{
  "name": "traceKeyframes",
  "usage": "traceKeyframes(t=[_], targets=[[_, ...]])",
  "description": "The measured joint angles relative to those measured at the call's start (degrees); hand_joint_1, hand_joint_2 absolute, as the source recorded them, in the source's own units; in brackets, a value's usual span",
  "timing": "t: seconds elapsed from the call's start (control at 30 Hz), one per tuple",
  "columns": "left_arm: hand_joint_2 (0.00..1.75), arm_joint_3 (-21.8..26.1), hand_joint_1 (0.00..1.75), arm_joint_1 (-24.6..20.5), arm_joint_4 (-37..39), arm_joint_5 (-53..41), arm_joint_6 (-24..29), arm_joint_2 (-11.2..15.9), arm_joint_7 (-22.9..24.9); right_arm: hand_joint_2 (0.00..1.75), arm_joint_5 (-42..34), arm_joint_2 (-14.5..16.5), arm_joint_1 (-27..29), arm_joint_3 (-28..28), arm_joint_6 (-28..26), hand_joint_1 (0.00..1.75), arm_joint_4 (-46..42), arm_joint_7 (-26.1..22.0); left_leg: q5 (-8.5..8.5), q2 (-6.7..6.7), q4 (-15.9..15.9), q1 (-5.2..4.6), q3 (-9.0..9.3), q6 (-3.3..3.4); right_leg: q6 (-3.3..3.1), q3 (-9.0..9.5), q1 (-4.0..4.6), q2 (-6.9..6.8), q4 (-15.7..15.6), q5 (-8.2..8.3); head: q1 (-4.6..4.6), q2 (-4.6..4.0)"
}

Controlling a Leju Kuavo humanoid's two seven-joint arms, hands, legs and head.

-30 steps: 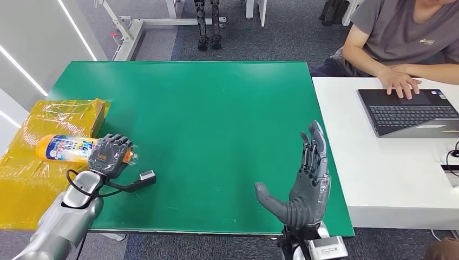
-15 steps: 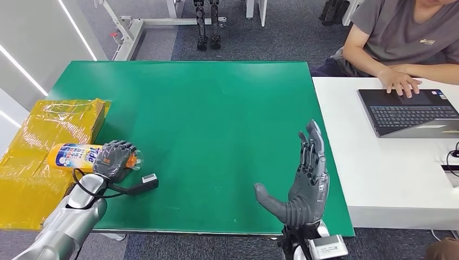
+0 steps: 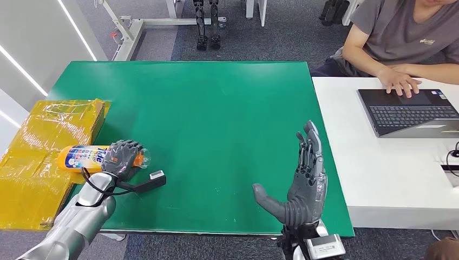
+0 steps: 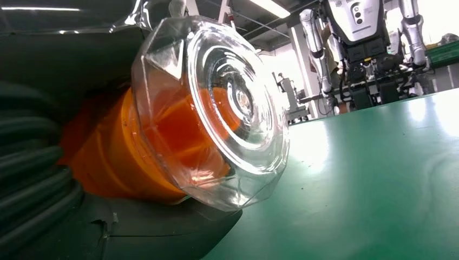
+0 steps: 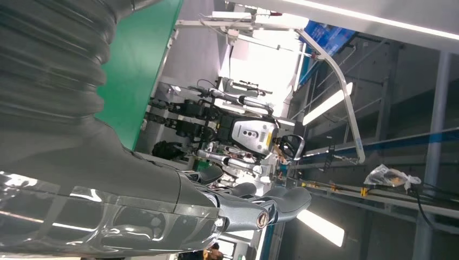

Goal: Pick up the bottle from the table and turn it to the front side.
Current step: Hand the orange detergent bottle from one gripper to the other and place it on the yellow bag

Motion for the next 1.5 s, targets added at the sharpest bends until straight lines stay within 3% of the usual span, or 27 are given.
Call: traceKeyframes(t=[0.03, 0.07, 0.17, 0.2, 0.63, 1.0, 1.13, 1.3, 1.5], targets=[[1.75, 0.00, 1.50, 0.00, 0.01, -0.01, -0.01, 0.00, 0.00, 1.75, -0.01, 0.00, 0.00, 0.00, 0.02, 0.00, 0.01, 0.00, 0.00, 0.00, 0.00, 0.00, 0.00, 0.00, 0.00, 0.00, 0.00, 0.00, 0.00, 0.00, 0.00, 0.00], [1.75, 0.00, 1.21, -0.06, 0.11, 0.01, -0.18, -0.01, 0.08, 1.75, -0.04, 0.00, -0.01, -0.01, 0.05, 0.00, 0.07, 0.00, 0.00, 0.00, 0.00, 0.00, 0.00, 0.00, 0.00, 0.00, 0.00, 0.00, 0.00, 0.00, 0.00, 0.00], [1.75, 0.01, 0.09, -0.34, 0.95, 1.01, -1.42, -0.05, 0.46, 1.75, -0.27, 0.00, -0.08, -0.02, 0.04, 0.00, 0.46, 0.00, 0.00, 0.00, -0.01, 0.00, 0.00, 0.00, 0.00, 0.00, 0.00, 0.00, 0.00, 0.00, 0.01, 0.00], [1.75, 0.03, 0.00, -0.39, 1.17, 1.53, -1.64, -0.06, 0.46, 1.75, -0.33, 0.00, -0.08, -0.02, 0.00, 0.00, 0.55, 0.00, 0.00, 0.00, -0.01, 0.00, 0.00, 0.00, 0.00, 0.00, 0.00, 0.00, 0.00, 0.00, 0.01, 0.00], [1.75, 0.39, 0.00, -0.73, 1.93, 4.14, -2.58, -0.11, -0.03, 1.75, 0.85, -0.03, -0.30, -0.02, -1.72, 0.00, 1.37, 0.00, 0.00, -0.01, -0.01, 0.00, 0.01, 0.00, 0.00, 0.02, 0.00, -0.01, 0.00, 0.00, 0.01, 0.00], [1.75, 2.90, 0.00, 1.68, 0.73, 11.76, 0.43, 0.10, -4.96, 1.75, 0.33, -0.17, -0.29, -0.03, -1.83, 0.00, 1.93, 0.00, 0.00, -0.01, -0.01, 0.00, -0.01, 0.00, 0.00, 0.02, 0.00, 0.00, 0.01, 0.00, 0.01, 0.00], [1.75, 5.06, 0.00, 4.97, -3.74, 14.57, 1.26, 0.32, -8.23, 1.75, 0.36, -0.17, -0.28, -0.14, -1.81, 0.00, 2.00, 0.00, 0.00, 0.01, -0.01, 0.00, -0.01, 0.00, 0.00, 0.01, 0.00, 0.01, 0.00, -0.01, 0.01, 0.00], [1.75, 12.06, 0.00, 11.51, -15.51, 12.03, 1.44, -0.76, -14.48, 1.75, 0.77, -0.17, -0.14, -0.70, -1.74, 0.00, 2.35, 0.00, -0.03, 0.03, -0.01, -0.01, -0.01, -0.01, 0.02, -0.01, -0.01, 0.03, -0.02, -0.02, 0.01, 0.00], [1.75, 18.89, 0.00, 15.77, -23.99, 10.05, 1.42, -2.39, -15.92, 1.75, 0.77, -0.17, 0.23, -1.13, -1.77, 0.00, 2.61, 0.00, -0.03, 0.03, -0.01, 0.00, 0.00, -0.03, 0.02, 0.00, 0.00, 0.02, -0.01, -0.02, 0.01, 0.00]])
